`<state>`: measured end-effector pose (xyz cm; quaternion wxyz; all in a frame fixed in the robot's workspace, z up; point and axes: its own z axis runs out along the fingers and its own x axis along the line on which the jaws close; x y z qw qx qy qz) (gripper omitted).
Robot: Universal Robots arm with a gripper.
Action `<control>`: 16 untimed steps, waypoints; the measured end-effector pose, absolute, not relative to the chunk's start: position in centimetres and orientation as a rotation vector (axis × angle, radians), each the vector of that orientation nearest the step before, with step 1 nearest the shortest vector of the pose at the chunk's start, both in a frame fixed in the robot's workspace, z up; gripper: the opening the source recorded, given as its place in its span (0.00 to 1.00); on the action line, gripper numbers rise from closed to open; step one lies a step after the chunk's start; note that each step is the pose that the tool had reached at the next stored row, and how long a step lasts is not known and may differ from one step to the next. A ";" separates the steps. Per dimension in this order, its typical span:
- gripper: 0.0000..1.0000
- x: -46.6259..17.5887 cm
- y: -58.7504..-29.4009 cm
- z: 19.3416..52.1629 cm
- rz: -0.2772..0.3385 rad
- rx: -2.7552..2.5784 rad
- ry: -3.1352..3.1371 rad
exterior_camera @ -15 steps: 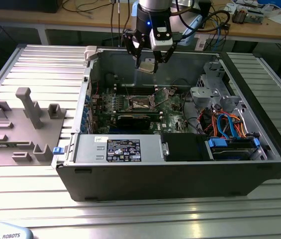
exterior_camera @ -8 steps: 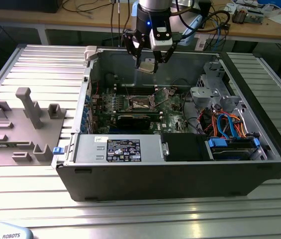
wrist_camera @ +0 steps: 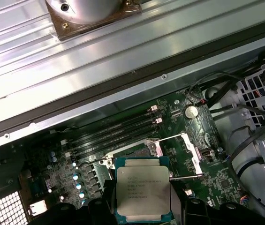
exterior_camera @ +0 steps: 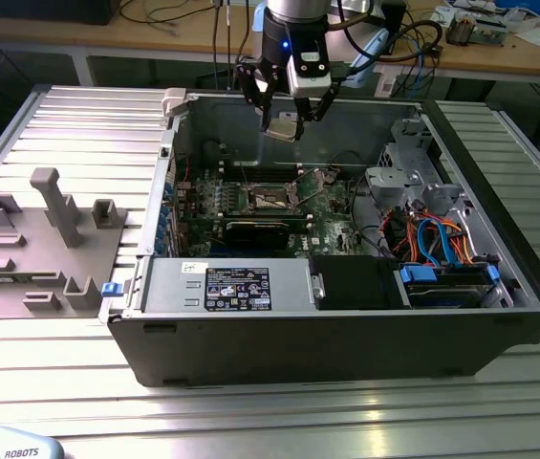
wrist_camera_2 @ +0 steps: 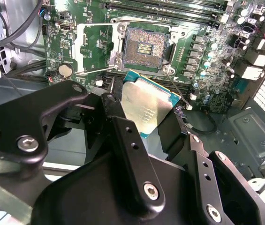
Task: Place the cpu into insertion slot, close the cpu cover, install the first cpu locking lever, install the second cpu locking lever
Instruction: 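Place the cpu into insertion slot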
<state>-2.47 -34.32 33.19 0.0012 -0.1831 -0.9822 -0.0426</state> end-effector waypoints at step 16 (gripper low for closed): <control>0.54 -2.5 -34.3 33.2 -0.134 -0.595 -3.080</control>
